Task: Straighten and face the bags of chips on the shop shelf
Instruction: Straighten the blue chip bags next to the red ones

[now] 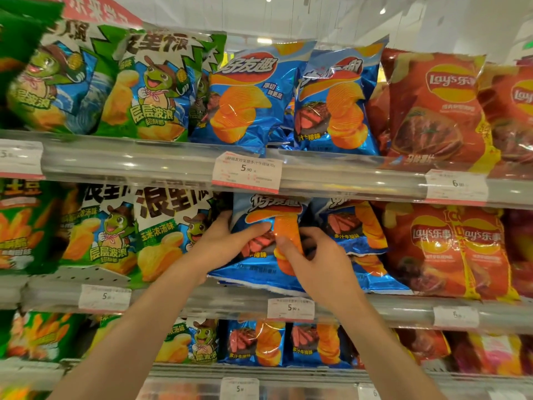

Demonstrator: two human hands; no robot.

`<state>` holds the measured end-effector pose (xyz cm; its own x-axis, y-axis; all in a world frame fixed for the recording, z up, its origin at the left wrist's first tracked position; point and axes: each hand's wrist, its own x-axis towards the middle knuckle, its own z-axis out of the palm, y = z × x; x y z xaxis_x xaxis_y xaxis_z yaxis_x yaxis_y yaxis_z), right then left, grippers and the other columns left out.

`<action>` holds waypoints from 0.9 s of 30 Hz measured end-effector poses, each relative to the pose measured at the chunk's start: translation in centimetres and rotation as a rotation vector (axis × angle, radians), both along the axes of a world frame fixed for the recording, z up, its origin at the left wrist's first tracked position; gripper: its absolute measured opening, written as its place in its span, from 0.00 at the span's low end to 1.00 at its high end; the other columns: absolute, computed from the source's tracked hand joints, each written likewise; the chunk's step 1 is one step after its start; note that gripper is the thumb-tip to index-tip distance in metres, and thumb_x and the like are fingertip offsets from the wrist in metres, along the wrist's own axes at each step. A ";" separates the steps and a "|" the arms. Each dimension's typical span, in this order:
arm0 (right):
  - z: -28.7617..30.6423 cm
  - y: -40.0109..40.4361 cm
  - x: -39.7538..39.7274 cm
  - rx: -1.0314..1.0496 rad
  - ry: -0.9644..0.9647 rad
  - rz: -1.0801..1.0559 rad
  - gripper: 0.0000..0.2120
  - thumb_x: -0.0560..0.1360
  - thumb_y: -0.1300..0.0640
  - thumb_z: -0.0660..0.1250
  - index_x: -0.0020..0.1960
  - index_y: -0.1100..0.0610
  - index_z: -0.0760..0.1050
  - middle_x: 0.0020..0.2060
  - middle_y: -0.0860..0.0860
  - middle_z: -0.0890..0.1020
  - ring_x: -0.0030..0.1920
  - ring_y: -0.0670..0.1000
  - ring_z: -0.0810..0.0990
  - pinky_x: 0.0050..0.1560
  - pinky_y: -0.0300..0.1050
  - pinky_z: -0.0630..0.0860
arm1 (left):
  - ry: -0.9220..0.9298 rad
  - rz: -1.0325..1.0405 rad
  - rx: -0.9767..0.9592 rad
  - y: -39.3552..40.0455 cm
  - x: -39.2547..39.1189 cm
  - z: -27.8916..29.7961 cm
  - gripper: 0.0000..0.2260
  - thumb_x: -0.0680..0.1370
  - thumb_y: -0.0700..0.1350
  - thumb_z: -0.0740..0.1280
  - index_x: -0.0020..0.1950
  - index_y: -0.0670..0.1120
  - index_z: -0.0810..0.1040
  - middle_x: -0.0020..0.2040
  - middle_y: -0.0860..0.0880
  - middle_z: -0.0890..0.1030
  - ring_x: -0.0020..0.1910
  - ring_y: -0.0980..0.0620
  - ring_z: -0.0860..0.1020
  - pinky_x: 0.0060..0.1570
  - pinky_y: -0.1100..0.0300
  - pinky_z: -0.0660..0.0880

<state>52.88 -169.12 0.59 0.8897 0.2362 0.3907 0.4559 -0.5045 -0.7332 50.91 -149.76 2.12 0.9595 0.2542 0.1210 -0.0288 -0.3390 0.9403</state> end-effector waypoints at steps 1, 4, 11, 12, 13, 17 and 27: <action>-0.1 -0.1 -0.1 0.028 0.039 0.028 0.15 0.76 0.35 0.66 0.54 0.44 0.77 0.40 0.42 0.84 0.42 0.40 0.82 0.45 0.43 0.80 | -0.032 0.013 0.003 0.2 0.0 -0.3 0.25 0.72 0.58 0.75 0.65 0.53 0.72 0.55 0.58 0.81 0.51 0.60 0.80 0.42 0.71 0.73; 0.0 -0.3 0.2 0.131 0.137 0.096 0.18 0.78 0.36 0.62 0.56 0.48 0.79 0.42 0.43 0.84 0.44 0.41 0.81 0.46 0.39 0.76 | -0.110 0.028 -0.025 1.0 -1.4 -0.6 0.22 0.72 0.51 0.76 0.63 0.53 0.72 0.53 0.58 0.82 0.49 0.62 0.82 0.41 0.74 0.75; 0.1 1.1 2.7 -0.074 0.021 0.008 0.14 0.82 0.48 0.62 0.63 0.53 0.77 0.55 0.51 0.82 0.57 0.53 0.80 0.59 0.50 0.76 | -0.188 0.114 0.016 4.4 -6.3 -0.8 0.17 0.72 0.49 0.75 0.53 0.61 0.71 0.48 0.56 0.82 0.45 0.67 0.82 0.48 0.68 0.78; 0.3 1.9 3.0 -0.190 0.007 -0.012 0.18 0.81 0.46 0.63 0.66 0.55 0.75 0.60 0.54 0.79 0.61 0.56 0.78 0.60 0.50 0.75 | -0.197 0.138 0.026 4.8 -6.9 -0.8 0.17 0.73 0.47 0.75 0.51 0.62 0.70 0.46 0.58 0.81 0.42 0.70 0.80 0.47 0.69 0.78; 0.4 2.8 3.3 -0.316 0.019 -0.036 0.24 0.81 0.43 0.62 0.70 0.56 0.72 0.64 0.57 0.76 0.64 0.60 0.76 0.62 0.50 0.72 | -0.206 0.162 0.034 5.1 -7.4 -0.6 0.18 0.74 0.45 0.74 0.50 0.63 0.68 0.46 0.60 0.79 0.40 0.72 0.79 0.44 0.71 0.77; 0.4 5.6 4.7 -0.631 0.278 -0.038 0.45 0.77 0.29 0.54 0.79 0.61 0.53 0.75 0.64 0.62 0.72 0.65 0.66 0.70 0.55 0.66 | -0.207 0.218 0.046 6.6 -8.5 -0.4 0.22 0.73 0.49 0.74 0.60 0.60 0.66 0.48 0.64 0.77 0.41 0.72 0.78 0.41 0.73 0.73; -0.7 5.1 5.4 -0.289 0.198 -0.024 0.41 0.72 0.41 0.74 0.76 0.55 0.60 0.69 0.58 0.69 0.66 0.60 0.74 0.64 0.50 0.72 | -0.205 0.266 0.089 8.8 -10.0 -0.2 0.20 0.73 0.50 0.74 0.53 0.65 0.64 0.50 0.63 0.76 0.47 0.66 0.75 0.44 0.71 0.69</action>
<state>58.32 -164.07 -0.16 0.9482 0.2898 0.1301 0.3046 -0.7132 -0.6313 40.95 -140.98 1.95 0.8145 0.4723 0.3369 -0.1133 -0.4401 0.8908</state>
